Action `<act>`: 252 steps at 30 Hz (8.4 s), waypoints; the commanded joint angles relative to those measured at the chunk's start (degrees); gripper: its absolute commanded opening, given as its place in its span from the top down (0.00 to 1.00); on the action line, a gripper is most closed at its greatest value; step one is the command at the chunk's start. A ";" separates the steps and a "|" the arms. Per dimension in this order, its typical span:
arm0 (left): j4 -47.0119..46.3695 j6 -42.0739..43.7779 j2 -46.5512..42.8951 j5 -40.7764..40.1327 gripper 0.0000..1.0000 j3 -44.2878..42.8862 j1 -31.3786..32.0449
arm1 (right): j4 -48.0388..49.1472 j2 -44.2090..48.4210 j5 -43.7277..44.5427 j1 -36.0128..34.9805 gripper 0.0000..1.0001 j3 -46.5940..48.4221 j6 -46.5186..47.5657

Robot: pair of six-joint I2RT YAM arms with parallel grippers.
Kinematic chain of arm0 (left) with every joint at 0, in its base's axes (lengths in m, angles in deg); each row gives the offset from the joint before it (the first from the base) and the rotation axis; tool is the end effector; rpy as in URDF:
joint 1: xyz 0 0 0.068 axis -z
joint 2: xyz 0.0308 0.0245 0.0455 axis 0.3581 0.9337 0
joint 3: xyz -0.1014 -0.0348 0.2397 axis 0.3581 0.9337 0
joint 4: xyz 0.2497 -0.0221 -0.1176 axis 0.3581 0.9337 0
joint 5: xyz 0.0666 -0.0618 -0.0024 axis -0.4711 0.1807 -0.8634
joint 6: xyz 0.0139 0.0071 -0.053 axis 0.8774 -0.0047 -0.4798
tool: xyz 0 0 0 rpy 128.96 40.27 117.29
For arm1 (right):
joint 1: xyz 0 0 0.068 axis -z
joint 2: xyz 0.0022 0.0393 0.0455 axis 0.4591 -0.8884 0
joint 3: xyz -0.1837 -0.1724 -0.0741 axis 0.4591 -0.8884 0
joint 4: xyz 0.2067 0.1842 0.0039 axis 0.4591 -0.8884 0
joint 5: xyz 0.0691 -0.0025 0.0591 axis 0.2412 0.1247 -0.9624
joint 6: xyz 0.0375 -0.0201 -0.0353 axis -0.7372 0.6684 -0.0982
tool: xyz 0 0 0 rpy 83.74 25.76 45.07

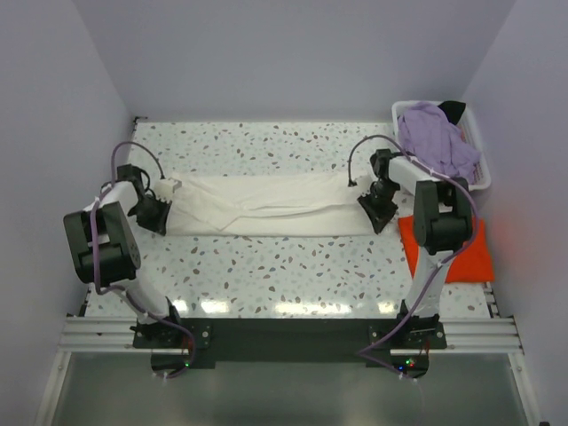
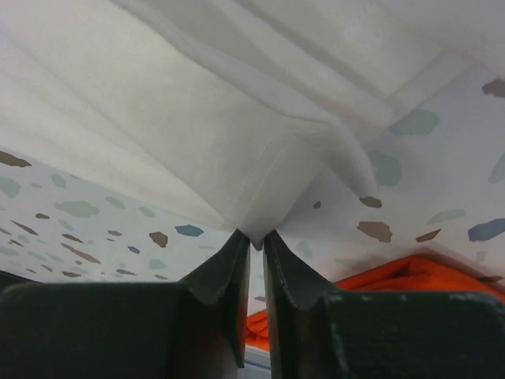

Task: Fold and stack the t-shirts
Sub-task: Fold the tshirt

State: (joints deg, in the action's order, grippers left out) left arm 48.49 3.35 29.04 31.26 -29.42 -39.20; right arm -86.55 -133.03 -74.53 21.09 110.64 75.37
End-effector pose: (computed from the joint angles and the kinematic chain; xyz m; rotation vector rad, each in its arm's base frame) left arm 0.3147 0.0945 0.1386 0.4652 2.8153 -0.1635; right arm 0.3719 0.0443 0.1314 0.8564 -2.9790 -0.1677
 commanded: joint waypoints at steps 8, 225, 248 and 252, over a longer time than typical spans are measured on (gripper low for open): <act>7.96 -2.76 -11.50 14.89 0.59 -5.60 -0.33 | -2.39 7.92 -6.90 -0.17 0.52 8.80 -1.64; -6.63 -27.11 8.20 16.67 0.62 -21.79 1.08 | 48.54 -18.63 -34.50 -32.08 0.55 22.87 -72.09; -9.63 -30.01 10.55 5.17 0.73 -15.27 12.59 | 4.02 -11.41 -6.67 -18.81 0.77 28.06 -13.97; -8.31 -30.01 16.25 1.47 0.72 -18.26 12.77 | 4.47 -12.82 1.05 -17.67 0.77 28.15 -8.61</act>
State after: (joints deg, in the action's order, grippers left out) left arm 39.83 -25.83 41.60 37.60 -44.13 -26.81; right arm -80.91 -145.14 -82.79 3.16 137.06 59.02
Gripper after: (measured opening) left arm 0.273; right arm 0.232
